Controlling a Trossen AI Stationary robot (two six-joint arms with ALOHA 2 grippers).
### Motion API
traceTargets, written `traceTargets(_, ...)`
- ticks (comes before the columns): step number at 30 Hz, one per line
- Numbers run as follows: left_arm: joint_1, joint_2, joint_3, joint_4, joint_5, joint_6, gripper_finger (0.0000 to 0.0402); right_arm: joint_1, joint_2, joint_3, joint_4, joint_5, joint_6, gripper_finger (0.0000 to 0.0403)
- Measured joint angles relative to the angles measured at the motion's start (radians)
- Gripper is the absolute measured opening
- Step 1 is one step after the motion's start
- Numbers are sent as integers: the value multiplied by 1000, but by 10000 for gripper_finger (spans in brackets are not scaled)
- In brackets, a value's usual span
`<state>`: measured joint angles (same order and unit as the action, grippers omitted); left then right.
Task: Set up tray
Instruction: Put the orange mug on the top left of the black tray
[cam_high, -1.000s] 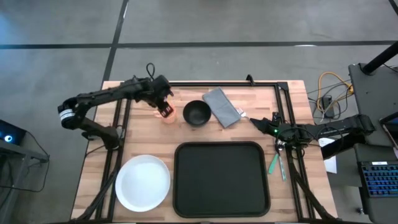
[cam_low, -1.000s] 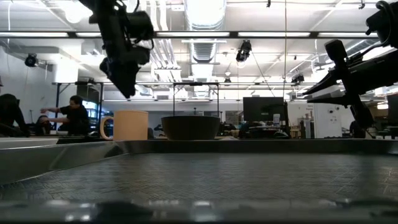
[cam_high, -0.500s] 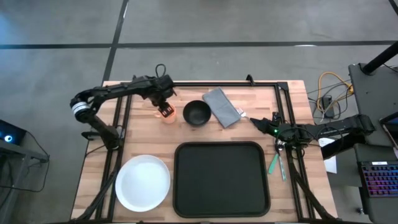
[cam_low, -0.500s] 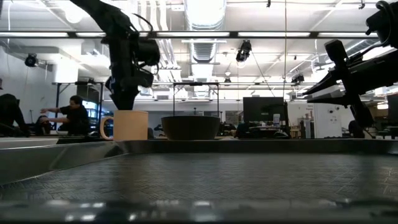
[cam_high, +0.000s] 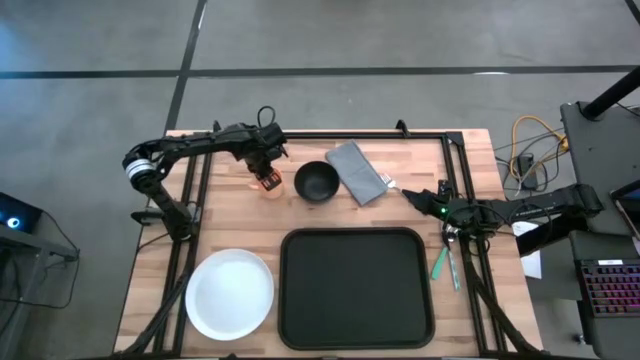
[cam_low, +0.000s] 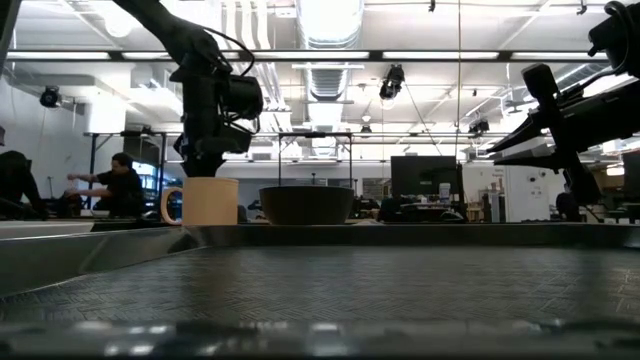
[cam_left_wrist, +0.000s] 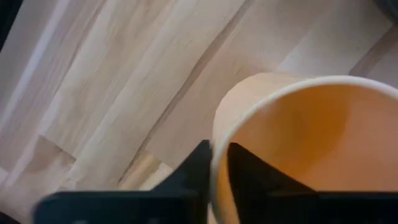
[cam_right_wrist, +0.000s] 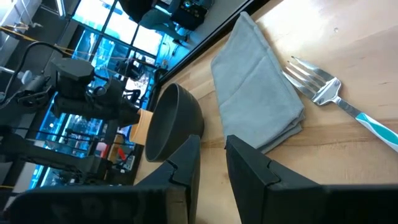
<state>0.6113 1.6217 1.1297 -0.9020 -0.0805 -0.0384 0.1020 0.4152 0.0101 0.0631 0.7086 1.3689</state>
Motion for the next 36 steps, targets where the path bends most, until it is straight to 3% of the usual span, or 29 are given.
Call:
traceTargets(11, -88, -120, 28, -124, 24, -12, 1, 0, 0, 0, 0, 0, 0, 68)
traceTargets(16, -246, -232, 51, -120, 88, -19, 1, 0, 1, 0, 0, 0, 0, 68)
traceTargets(19, -377, -264, 46, -84, 102, 63, 1, 0, 2, 0, 0, 1, 1, 68)
traceTargets(25, -569, -235, 48, -7, 101, 48, 1, 0, 13, 0, 0, 2, 3, 68)
traceTargets(36, -585, -139, 49, 23, 89, -19, 0, 0, 34, 0, 0, -34, 19, 68)
